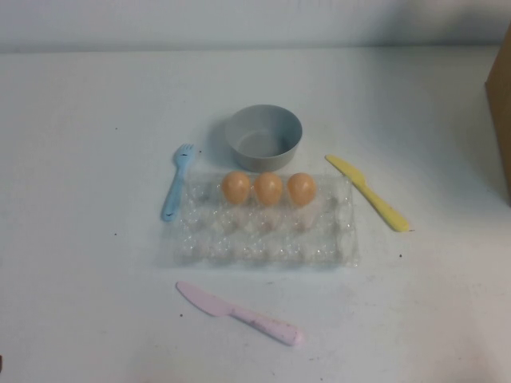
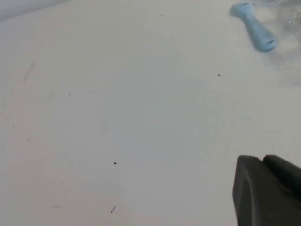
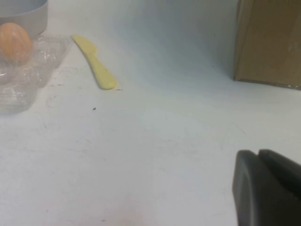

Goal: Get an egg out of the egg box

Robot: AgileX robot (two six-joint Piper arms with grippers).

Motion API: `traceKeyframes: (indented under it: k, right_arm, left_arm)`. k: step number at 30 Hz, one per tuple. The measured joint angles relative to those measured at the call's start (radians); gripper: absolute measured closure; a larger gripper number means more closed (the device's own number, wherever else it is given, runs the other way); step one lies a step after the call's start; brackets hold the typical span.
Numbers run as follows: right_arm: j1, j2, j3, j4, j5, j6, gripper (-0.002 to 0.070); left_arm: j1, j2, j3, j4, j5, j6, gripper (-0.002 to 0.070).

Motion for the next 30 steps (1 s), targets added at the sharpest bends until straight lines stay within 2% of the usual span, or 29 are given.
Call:
traceKeyframes:
  k: [14, 19, 24, 30]
  right_arm:
    - [0.0, 0.0, 0.0, 0.0, 0.0, 0.0, 0.0694]
    - [0.0, 0.0, 0.0, 0.0, 0.0, 0.0, 0.0694]
    - [0.0, 0.0, 0.0, 0.0, 0.0, 0.0, 0.0694]
    - [0.0, 0.0, 0.0, 0.0, 0.0, 0.0, 0.0694]
  left_arm:
    - [0.0, 0.0, 0.0, -0.036, -0.019, 0.0, 0.0678]
    - [0.0, 0.0, 0.0, -0.186, -0.164, -0.056, 0.0678]
    - [0.0, 0.0, 0.0, -0.453, -0.386, -0.189, 0.0678]
    - [0.0, 0.0, 0.0, -0.513, -0.495, -0.221, 0.0678]
